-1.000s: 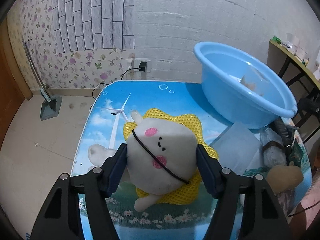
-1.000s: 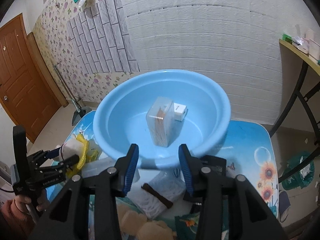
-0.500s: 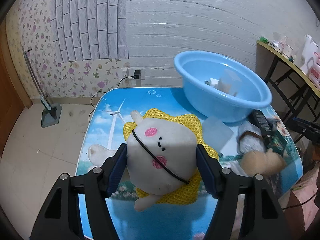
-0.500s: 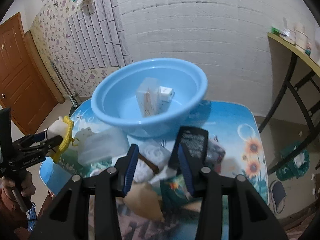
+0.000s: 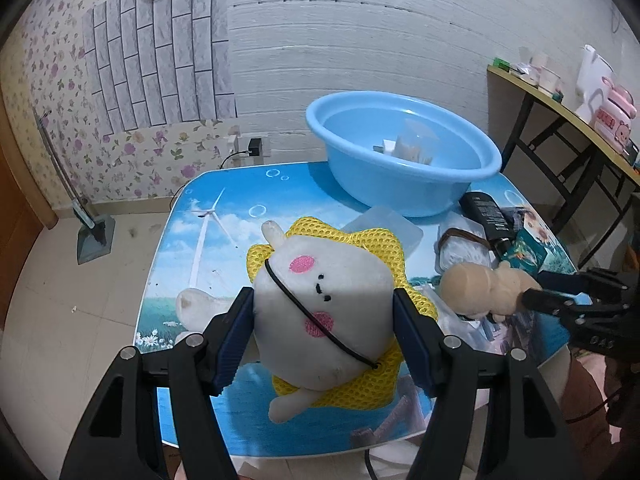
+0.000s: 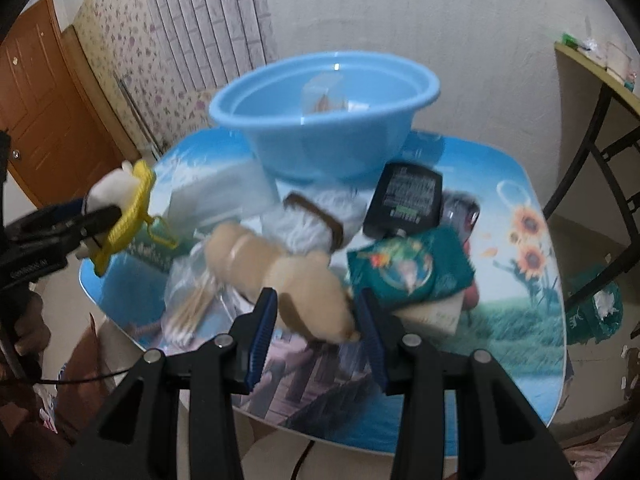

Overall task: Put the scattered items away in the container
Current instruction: 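Grasp the beige plush dog with the right gripper while the left holds the bunny plush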

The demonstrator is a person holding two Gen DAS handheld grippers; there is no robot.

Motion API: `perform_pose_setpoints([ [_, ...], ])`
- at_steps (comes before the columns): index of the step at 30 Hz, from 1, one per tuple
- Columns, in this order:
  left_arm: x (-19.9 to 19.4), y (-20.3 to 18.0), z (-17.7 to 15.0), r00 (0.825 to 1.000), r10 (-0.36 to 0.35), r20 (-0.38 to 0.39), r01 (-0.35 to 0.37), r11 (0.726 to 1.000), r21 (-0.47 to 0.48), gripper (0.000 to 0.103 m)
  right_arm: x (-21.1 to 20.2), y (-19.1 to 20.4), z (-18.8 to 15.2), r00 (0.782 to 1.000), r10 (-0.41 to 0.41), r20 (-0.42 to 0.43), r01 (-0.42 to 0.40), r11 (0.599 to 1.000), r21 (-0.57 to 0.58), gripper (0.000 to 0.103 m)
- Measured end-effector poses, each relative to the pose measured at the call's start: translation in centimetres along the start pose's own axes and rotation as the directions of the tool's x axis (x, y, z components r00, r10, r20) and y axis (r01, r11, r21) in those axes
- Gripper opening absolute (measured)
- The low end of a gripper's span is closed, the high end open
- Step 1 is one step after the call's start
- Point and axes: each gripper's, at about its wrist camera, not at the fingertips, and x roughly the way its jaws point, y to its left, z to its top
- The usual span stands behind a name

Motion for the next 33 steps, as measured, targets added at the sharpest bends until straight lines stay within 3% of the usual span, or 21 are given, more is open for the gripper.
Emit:
perform_pose_setpoints([
  [6, -0.4, -0.2, -0.1, 1.000, -0.008, 0.004, 0.008, 1.000, 0.002, 0.067, 1.5, 0.2, -0.1, 0.999, 0.005, -0.036, -0.005, 1.000, -0.006, 0.048],
  [14, -1.4, -0.2, 0.4, 1.000, -0.008, 0.027, 0.008, 1.000, -0.010, 0.067, 0.2, 0.5, 0.0, 0.999, 0.027, 0.017, -0.027, 0.999, -0.035, 0.032],
  [24, -1.8, -0.5, 0.9, 0.999, -0.001, 0.035, 0.001, 1.000, 0.000, 0.067, -1.1, 0.7, 0.2, 0.995, 0.061, 0.073, -0.057, 0.997, -0.053, 0.028],
  [33, -3.0, -0.8, 2.5, 0.997, 0.003, 0.071, -0.003, 1.000, 0.002, 0.067, -5.9, 0.0, 1.9, 0.970, 0.105, 0.217, -0.101, 0.994, -0.033, 0.026],
])
